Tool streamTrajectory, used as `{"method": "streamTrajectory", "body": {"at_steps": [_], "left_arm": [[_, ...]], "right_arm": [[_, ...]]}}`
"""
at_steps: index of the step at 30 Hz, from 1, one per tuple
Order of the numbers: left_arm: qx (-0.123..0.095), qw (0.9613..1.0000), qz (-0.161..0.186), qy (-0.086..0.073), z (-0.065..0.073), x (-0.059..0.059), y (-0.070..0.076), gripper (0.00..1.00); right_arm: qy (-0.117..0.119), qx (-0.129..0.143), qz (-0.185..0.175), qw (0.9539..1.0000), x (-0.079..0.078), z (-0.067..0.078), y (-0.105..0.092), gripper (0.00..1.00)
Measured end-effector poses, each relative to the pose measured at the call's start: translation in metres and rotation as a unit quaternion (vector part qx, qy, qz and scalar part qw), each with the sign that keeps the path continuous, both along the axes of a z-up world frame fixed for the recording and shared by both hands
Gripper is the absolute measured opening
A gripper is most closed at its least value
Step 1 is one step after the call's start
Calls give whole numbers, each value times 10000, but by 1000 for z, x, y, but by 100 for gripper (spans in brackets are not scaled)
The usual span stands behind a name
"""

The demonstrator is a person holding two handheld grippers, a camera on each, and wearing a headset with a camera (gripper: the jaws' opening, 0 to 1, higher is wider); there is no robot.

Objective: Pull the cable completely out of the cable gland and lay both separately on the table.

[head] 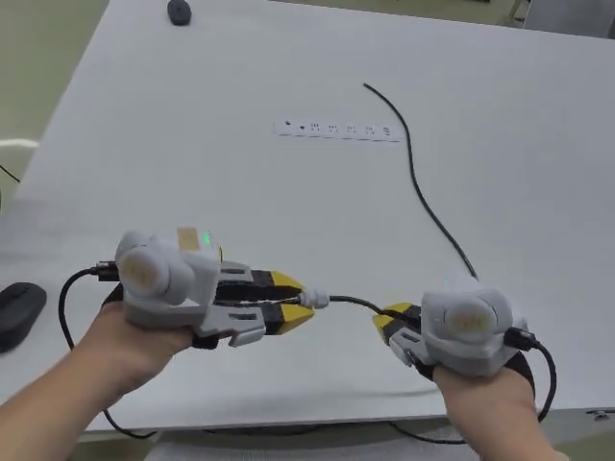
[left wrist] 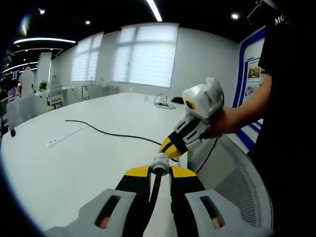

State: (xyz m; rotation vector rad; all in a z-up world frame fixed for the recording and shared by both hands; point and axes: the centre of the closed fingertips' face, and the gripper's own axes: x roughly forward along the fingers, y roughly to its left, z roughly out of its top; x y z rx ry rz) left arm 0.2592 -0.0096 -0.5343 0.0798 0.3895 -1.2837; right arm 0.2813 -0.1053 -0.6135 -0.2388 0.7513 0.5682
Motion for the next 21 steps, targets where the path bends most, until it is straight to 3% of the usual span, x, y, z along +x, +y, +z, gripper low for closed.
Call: {"method": "streamTrajectory", "body": {"at_steps": [6,9,13,16,18,21], "left_arm": [[64,10000,-13,41,-4,-4,-2,15],[59,10000,1,39,-3,-3,-2,15],[26,10000,51,29,-1,0,0,15],[26,9999,97,13,-1,5,3,15],[3,9999,131,31,0,6,5,15],[0,9999,153,44,0,7,5,15]], "right_arm": [[244,105,-186,9995,-4,-19,-7,0],[140,-15,-57,9999,-4,-17,-6,0],[152,45,-20,9999,-5,-14,-4,1],[114,-26,208,9997,-9,-11,-1,2],[-48,-48,357,9993,-9,-4,3,9],[-92,-99,573,9983,-12,6,10,20]]}}
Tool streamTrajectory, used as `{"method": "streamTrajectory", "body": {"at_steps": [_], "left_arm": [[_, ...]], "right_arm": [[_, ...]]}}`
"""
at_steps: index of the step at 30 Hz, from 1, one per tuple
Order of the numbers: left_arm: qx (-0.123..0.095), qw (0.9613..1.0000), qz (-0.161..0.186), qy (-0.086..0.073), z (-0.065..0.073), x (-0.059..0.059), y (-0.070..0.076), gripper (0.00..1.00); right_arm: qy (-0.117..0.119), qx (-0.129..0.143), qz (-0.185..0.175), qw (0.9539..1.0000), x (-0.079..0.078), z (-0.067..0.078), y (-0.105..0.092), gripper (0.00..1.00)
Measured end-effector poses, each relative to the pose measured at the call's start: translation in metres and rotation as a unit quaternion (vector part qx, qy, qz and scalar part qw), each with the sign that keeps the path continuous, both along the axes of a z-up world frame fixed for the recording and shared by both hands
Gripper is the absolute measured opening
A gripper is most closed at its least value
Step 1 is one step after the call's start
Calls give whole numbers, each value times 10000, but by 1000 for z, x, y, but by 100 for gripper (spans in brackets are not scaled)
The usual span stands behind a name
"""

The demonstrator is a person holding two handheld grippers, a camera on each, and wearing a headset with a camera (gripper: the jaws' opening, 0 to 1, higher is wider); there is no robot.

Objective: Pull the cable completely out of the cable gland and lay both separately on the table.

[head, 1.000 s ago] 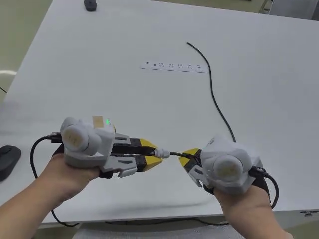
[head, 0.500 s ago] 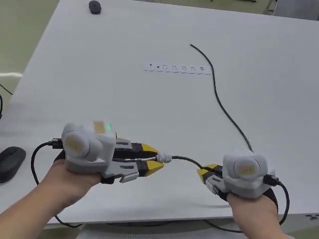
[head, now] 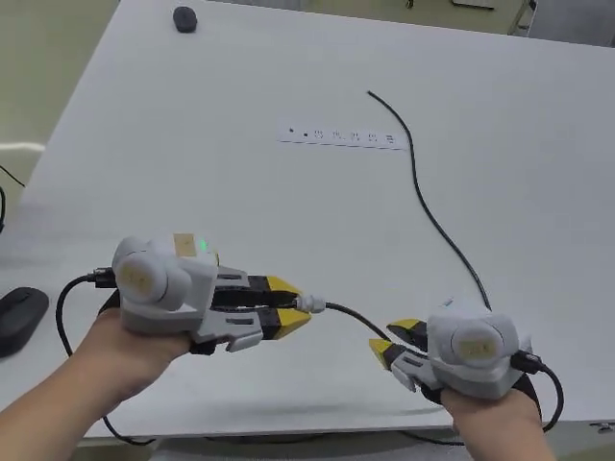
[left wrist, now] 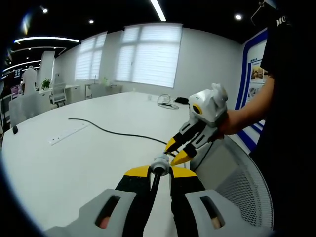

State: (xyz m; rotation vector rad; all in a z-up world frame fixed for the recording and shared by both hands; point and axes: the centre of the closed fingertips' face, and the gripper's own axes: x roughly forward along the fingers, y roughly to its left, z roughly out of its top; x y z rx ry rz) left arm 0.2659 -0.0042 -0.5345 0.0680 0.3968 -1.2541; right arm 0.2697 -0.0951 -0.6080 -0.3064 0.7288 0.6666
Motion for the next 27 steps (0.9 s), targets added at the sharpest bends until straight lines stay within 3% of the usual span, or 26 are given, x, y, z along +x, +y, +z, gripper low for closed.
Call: {"method": "streamTrajectory", "body": {"at_steps": [4,6,9,14,17,19,23,27], "left_arm": [[-13,10000,8,43,-1,-1,0,15],[-1,10000,15,68,-2,-1,0,15],[2,10000,37,82,-4,0,1,15],[-8,9999,50,91,-3,0,2,15],[-13,10000,37,73,-3,0,2,15],[-5,10000,24,67,-2,0,1,15],[-35,10000,13,57,-1,0,1,15],[-98,9999,63,37,1,3,1,15]], "right_arm": [[-501,-110,728,9960,1,31,26,21],[-867,-283,1123,9895,2,47,40,18],[-1130,-507,1541,9803,2,61,60,16],[-1173,-875,1937,9701,4,59,75,11],[-1179,-862,2020,9684,5,55,79,6],[-1239,-948,2134,9644,5,55,81,6],[-1246,-1004,2230,9616,4,55,84,2],[-1420,-951,2022,9643,8,59,82,0]]}}
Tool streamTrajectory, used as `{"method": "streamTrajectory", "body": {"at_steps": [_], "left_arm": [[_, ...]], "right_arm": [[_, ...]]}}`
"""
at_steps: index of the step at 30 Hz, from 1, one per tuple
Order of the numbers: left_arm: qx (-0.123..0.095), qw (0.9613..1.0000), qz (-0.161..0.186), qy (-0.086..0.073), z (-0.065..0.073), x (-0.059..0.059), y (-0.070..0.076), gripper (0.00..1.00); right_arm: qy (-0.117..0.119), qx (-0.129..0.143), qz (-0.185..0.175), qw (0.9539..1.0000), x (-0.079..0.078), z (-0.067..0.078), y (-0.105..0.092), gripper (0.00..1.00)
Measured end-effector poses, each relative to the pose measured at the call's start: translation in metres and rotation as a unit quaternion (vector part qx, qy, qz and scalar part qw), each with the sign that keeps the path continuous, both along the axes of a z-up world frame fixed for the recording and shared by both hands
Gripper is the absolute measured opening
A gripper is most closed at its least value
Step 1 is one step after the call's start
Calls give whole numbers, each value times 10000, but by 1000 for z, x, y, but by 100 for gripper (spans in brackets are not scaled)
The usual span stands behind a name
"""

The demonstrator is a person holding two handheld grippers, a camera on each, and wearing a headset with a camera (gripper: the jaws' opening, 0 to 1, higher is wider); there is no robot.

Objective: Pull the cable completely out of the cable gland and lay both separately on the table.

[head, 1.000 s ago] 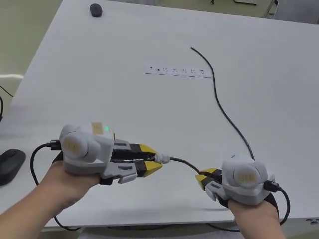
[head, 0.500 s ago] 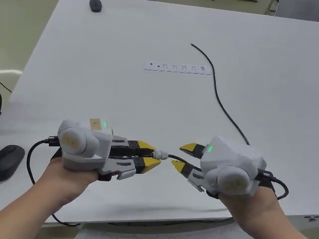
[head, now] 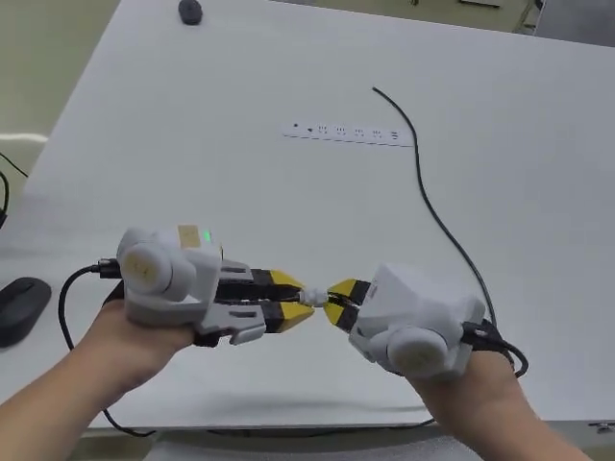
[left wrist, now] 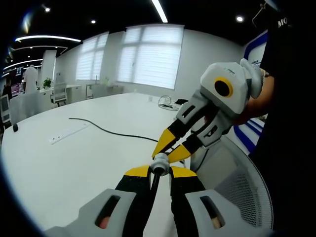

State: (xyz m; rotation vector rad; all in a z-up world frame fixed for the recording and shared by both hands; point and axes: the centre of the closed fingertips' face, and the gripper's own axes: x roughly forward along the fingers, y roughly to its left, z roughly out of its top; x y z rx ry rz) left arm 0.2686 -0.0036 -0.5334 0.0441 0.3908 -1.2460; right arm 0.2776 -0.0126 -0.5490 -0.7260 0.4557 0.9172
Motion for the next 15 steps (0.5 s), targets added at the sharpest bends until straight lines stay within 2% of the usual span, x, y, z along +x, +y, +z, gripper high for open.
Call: {"method": "streamTrajectory", "body": {"at_steps": [2,7,9,11,15], "left_arm": [[-4,10000,8,-15,1,0,0,15],[14,10000,45,-63,4,2,1,15],[41,9999,48,-79,4,2,1,15],[46,9999,48,-80,4,2,1,15],[88,9999,60,-99,2,2,1,15]], "right_arm": [[25,136,-118,9998,1,1,-2,0],[101,276,-407,9987,6,-1,-18,0],[222,375,-613,9972,7,-4,-26,0],[393,534,-798,9946,7,-7,-31,0],[821,966,-1264,9839,8,-16,-42,0]]}}
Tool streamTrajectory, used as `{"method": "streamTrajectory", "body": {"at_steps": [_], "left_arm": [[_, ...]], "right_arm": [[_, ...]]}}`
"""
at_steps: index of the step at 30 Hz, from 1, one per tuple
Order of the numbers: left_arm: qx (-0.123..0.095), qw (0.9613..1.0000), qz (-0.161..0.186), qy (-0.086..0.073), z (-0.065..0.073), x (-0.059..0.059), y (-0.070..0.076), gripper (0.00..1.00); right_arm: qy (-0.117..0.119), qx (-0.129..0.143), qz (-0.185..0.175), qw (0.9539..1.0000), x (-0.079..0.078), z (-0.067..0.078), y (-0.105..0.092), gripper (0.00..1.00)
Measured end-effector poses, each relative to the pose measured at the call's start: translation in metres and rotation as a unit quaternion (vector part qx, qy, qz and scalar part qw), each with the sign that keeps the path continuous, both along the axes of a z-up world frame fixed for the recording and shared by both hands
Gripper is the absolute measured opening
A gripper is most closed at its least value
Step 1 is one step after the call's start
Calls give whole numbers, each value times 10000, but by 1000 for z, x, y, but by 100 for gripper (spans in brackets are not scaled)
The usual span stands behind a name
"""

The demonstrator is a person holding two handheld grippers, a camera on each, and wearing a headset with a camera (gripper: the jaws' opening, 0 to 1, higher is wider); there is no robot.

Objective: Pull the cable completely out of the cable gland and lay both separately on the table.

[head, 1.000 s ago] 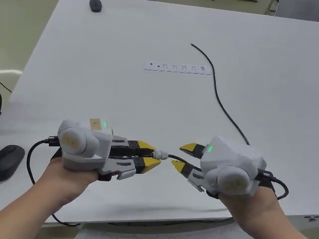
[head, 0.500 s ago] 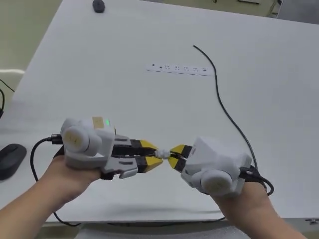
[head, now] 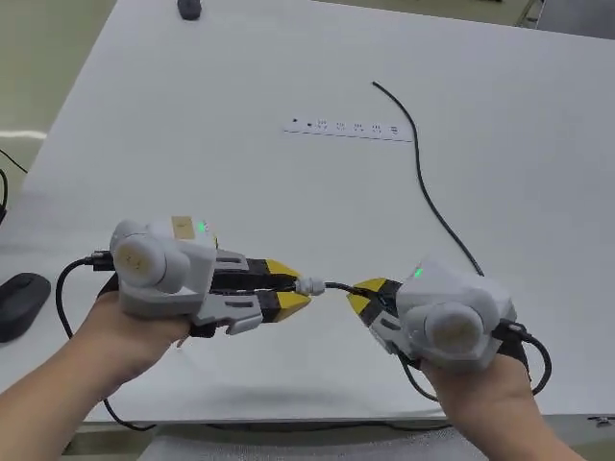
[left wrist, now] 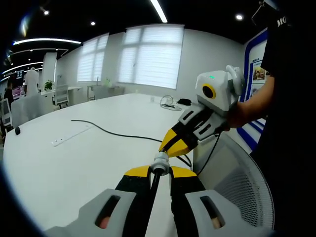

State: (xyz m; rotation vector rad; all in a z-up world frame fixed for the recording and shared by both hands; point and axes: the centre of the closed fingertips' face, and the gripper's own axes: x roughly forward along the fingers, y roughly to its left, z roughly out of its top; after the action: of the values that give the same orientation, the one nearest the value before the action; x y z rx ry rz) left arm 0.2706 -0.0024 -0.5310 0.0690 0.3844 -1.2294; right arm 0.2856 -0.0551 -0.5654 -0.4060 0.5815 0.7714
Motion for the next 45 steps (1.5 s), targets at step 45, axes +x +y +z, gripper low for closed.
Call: {"method": "streamTrajectory", "body": {"at_steps": [45], "left_arm": [[0,9999,116,74,-1,3,-4,15]], "right_arm": [[-576,-1148,1244,9839,-4,16,36,2]]}}
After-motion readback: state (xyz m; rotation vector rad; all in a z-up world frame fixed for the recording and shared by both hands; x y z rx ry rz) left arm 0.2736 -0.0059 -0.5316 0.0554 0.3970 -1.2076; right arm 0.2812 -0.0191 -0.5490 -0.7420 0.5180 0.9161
